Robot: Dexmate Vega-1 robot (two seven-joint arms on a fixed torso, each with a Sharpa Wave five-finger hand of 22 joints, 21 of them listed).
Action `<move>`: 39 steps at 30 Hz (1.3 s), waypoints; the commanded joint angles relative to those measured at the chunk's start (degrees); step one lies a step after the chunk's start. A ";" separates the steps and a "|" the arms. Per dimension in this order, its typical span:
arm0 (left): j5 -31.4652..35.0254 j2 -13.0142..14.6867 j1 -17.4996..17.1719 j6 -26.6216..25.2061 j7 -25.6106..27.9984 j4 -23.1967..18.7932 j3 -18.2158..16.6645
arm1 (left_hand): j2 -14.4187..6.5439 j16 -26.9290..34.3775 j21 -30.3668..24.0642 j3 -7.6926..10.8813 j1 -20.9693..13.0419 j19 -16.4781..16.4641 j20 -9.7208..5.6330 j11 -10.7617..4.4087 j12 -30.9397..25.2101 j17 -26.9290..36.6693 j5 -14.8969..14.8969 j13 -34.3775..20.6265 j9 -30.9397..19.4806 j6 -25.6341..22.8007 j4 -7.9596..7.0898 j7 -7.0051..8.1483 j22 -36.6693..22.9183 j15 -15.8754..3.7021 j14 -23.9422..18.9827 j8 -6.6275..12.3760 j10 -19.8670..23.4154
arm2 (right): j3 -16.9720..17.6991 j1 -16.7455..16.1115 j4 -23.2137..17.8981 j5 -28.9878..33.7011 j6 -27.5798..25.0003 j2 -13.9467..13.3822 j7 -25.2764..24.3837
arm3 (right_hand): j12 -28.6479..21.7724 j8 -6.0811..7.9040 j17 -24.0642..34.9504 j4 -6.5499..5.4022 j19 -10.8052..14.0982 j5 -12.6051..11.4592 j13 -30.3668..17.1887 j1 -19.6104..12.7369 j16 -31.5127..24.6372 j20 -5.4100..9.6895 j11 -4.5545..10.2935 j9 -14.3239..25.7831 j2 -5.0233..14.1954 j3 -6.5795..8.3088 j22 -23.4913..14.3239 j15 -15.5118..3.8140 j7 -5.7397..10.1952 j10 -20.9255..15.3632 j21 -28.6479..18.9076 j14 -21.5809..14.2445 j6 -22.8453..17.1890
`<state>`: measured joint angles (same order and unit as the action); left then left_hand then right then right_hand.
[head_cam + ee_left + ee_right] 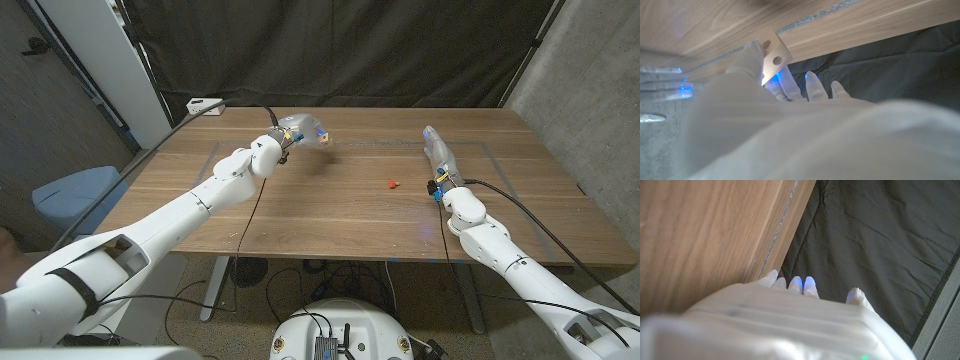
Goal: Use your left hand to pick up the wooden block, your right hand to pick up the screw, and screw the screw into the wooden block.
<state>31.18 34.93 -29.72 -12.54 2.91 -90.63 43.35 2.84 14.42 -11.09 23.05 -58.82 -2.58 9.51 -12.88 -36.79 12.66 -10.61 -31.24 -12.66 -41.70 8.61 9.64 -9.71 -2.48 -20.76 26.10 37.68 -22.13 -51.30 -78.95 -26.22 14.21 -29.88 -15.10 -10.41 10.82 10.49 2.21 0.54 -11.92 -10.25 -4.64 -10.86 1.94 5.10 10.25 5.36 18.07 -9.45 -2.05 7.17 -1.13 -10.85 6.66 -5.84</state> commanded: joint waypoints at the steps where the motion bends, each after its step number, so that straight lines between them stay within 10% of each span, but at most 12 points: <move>1: -7.14 -2.16 -2.06 0.61 4.50 -0.92 -1.91 | -0.36 0.41 -0.11 -0.33 -0.16 -0.40 0.23 0.17 -0.22 0.30 -0.28 -0.30 -0.14 -0.52 -0.11 0.06 -0.17 -6.91 -0.88 0.37 0.58 | 0.27 -1.33 -6.01 2.26 -5.74 -4.37 -1.21 | -0.52 0.29 0.05 0.98 0.70 -0.09 -0.22 -1.45 -0.50 1.03 0.12 0.13 -0.78 0.39 -0.19 -1.19 0.18 -0.35 -0.29 -0.70 -0.75; 18: -14.64 -5.26 -3.75 6.77 11.49 2.65 -3.04 | -0.30 0.60 -0.18 -0.64 -0.38 -0.95 -0.21 0.18 -0.18 0.31 -0.26 -0.54 0.03 -1.31 0.01 0.10 -0.19 -6.99 -1.52 0.67 1.20 | 0.28 -1.17 -11.93 7.23 -11.05 -10.67 -0.61 | -1.14 1.24 -0.12 6.48 2.24 -0.14 -0.34 -9.72 -0.67 0.48 -0.43 0.31 0.74 4.20 -0.16 -1.74 -0.63 -3.62 -0.27 -2.43 -4.13; 33: -22.09 -8.31 -4.39 15.07 14.32 8.79 -4.71 | -0.41 0.77 -0.20 -1.03 -0.18 -1.31 -1.03 0.16 0.33 0.43 -0.19 -0.36 0.23 -1.82 -0.18 0.36 -0.25 -7.10 -1.89 0.80 1.35 | -1.40 -0.11 -19.12 14.10 -18.51 -17.91 2.50 | -1.27 1.33 -0.12 8.09 4.49 -1.20 -0.42 -12.89 -0.80 -0.44 -1.58 0.39 -0.64 5.26 -0.15 -0.91 -1.46 -4.97 -0.68 -3.65 -5.23; 39: -26.17 -9.93 -4.72 18.09 14.47 11.16 -5.74 | -0.55 0.92 -0.19 -1.13 -0.15 -1.34 -1.22 0.17 0.47 0.49 -0.20 -0.31 0.28 -2.12 -0.24 0.35 -0.27 -6.96 -2.18 0.90 1.48 | -2.35 0.44 -22.57 17.86 -22.58 -20.81 3.63 | -1.36 1.97 -0.09 8.55 7.01 -1.66 -0.49 -15.84 -0.89 -1.11 -1.35 0.50 -3.44 5.70 -0.14 -0.75 0.86 -6.07 -0.95 -4.86 -7.59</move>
<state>11.27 27.55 -33.84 0.58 16.34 -83.38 39.09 2.86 14.86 -11.09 21.98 -58.80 -3.82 8.70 -12.67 -36.46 12.93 -10.59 -31.48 -12.17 -43.34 8.41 10.06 -9.71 -2.59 -22.31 26.75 38.47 -23.02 -51.75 -96.42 -13.95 -2.54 -45.86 -13.40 -11.26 12.12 10.40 10.44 6.56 -12.96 -10.55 -19.15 -11.30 1.08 3.58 10.55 2.62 23.34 -9.45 -1.93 6.89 -6.37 -11.30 2.43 -12.53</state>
